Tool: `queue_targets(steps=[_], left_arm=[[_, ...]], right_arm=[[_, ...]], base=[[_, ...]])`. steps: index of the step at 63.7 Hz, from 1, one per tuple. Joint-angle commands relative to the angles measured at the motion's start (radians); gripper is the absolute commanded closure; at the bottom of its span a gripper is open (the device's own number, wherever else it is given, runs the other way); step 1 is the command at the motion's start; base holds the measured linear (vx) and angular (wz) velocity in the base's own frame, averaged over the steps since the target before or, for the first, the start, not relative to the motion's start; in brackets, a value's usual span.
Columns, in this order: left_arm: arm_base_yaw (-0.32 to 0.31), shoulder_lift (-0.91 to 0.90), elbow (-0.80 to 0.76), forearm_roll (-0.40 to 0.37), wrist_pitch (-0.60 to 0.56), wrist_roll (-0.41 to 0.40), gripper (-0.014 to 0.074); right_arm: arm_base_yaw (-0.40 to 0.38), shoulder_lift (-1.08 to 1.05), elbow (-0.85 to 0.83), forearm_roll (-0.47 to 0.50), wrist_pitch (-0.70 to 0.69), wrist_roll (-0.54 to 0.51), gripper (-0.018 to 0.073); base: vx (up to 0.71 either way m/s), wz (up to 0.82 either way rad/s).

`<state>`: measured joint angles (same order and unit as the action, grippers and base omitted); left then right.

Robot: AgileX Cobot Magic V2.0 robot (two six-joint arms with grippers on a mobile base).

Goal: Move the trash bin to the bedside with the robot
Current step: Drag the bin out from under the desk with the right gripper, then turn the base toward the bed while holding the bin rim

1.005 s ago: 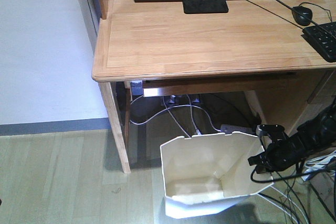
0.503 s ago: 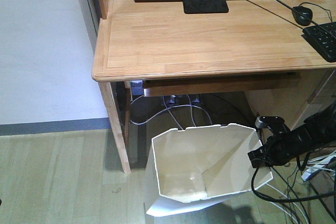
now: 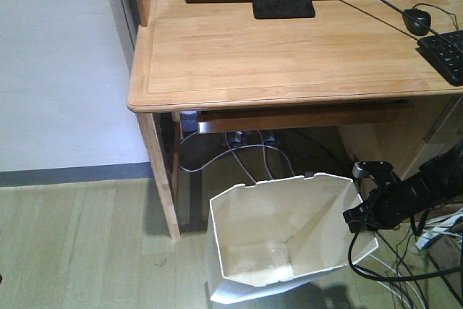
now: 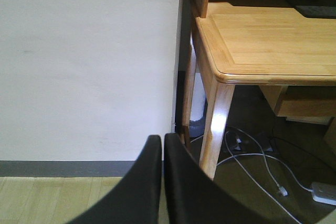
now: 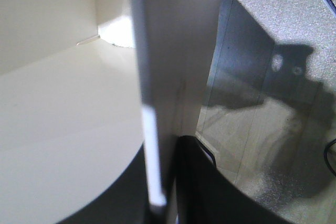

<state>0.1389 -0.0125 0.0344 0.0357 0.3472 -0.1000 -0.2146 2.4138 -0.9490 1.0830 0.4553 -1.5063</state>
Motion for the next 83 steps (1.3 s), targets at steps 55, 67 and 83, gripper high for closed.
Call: queue_targets(steps=[55,67,83], left_arm=[[-0.003,-0.014,0.003,-0.002,-0.066,-0.004,0.0603],[-0.003,-0.014,0.003,-0.002,-0.066,-0.004,0.0603],[-0.003,-0.014,0.003,-0.002,-0.066,-0.004,0.0603]], right_arm=[[-0.003,-0.076,-0.009,0.039,0.191,-0.006,0.0564],[-0.003,-0.076,-0.009,0.039,0.193,-0.006,0.0564],[-0.003,-0.076,-0.009,0.039,0.193,-0.006,0.0564]], base=[[-0.02,0.22],[-0.01,0.72],[0.01,0.63]])
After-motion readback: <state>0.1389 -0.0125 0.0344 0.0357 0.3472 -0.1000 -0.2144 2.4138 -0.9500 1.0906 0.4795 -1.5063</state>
